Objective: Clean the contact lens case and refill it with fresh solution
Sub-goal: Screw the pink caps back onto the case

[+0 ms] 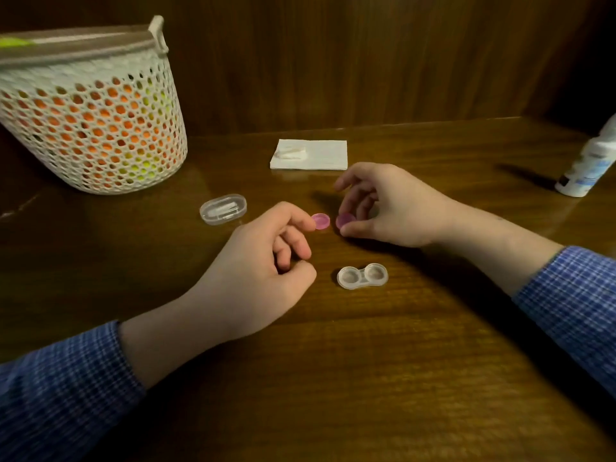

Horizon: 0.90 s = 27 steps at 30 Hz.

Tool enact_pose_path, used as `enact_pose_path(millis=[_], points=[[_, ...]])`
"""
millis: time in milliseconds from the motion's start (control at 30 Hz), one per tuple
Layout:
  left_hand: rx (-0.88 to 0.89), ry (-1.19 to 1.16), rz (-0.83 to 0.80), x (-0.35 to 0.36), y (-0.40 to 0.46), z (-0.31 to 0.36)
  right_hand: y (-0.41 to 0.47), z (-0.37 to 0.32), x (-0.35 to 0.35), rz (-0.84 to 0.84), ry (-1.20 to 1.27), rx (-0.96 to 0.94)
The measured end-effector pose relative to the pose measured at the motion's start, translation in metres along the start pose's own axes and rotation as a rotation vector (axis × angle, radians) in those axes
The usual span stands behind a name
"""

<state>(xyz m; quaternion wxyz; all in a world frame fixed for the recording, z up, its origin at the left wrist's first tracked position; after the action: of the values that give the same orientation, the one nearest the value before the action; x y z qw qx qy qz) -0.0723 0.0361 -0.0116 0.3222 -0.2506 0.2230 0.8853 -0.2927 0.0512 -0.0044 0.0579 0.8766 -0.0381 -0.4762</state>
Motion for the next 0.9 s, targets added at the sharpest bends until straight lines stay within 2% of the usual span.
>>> enact_pose_path(millis=[100,300,600,900], points=[[0.023,0.005,0.010,0.001,-0.001,0.001,-0.017,-0.007,-0.009,0.056,-0.041,-0.083],[0.071,-0.019,-0.032,0.008,-0.006,0.011,-0.057,-0.014,-0.031,0.213,0.061,-0.268],[0.158,0.156,-0.079,0.023,-0.002,0.023,-0.073,-0.016,-0.034,0.198,0.030,-0.375],[0.147,0.170,-0.105,0.027,0.003,0.022,-0.075,-0.021,-0.033,0.177,-0.027,-0.454]])
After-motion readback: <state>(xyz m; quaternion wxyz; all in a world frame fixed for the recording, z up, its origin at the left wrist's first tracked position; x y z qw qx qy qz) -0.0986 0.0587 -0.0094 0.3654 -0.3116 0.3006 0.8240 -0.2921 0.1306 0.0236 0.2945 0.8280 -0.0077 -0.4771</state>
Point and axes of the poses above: each hand's wrist, its own y-axis towards the middle knuckle, its own x-axis out of the palm, z = x × y, the point moved 3 cm from there along y, towards the middle knuckle, and after that the axes turned 6 degrees about -y, right-handed, at the moved point
